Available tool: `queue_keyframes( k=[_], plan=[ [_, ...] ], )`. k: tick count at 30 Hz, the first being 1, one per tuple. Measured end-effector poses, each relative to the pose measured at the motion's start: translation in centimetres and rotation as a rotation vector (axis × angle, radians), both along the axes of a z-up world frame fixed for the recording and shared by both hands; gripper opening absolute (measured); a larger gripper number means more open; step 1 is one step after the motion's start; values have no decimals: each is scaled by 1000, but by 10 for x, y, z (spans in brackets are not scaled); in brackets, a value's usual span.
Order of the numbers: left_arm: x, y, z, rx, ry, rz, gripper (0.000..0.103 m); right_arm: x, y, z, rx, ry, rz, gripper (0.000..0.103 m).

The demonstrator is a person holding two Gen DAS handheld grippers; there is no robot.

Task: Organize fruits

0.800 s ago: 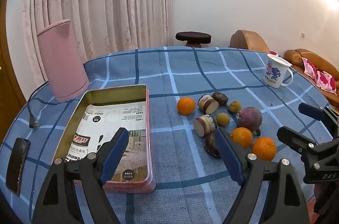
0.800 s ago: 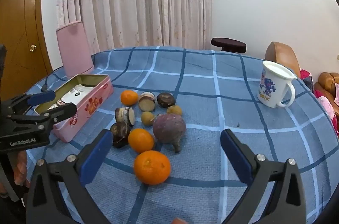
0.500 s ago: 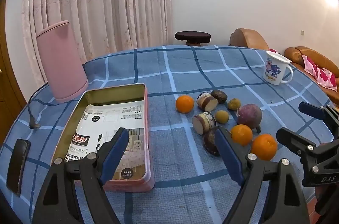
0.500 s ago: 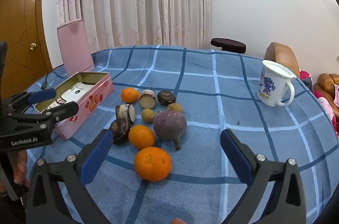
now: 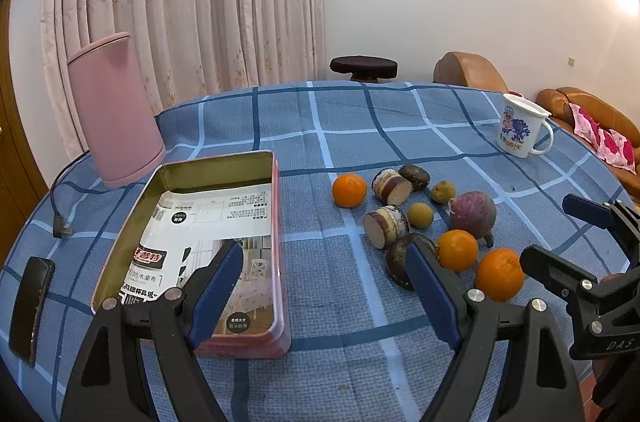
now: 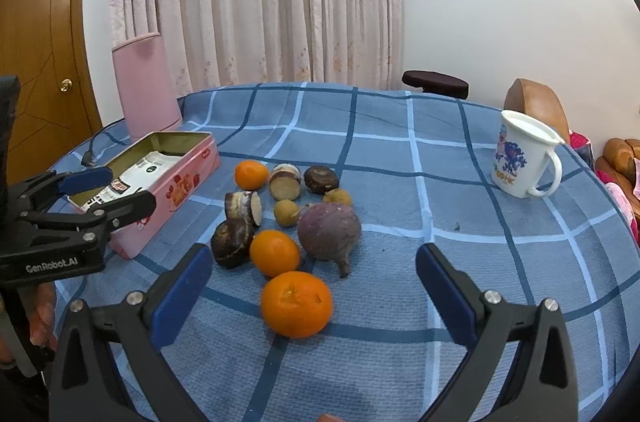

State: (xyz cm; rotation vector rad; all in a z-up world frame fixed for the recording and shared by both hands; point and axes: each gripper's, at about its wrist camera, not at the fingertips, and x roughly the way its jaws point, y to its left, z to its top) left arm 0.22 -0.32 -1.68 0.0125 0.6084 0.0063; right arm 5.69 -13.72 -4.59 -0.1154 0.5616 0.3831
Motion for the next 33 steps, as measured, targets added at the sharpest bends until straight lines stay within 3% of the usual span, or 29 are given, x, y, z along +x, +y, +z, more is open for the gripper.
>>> queue_keyframes(
  k=[33],
  plan=[
    [-2,-5,-5,-2,14,-4,85,0,3,-5,-7,10,9,103]
  ],
)
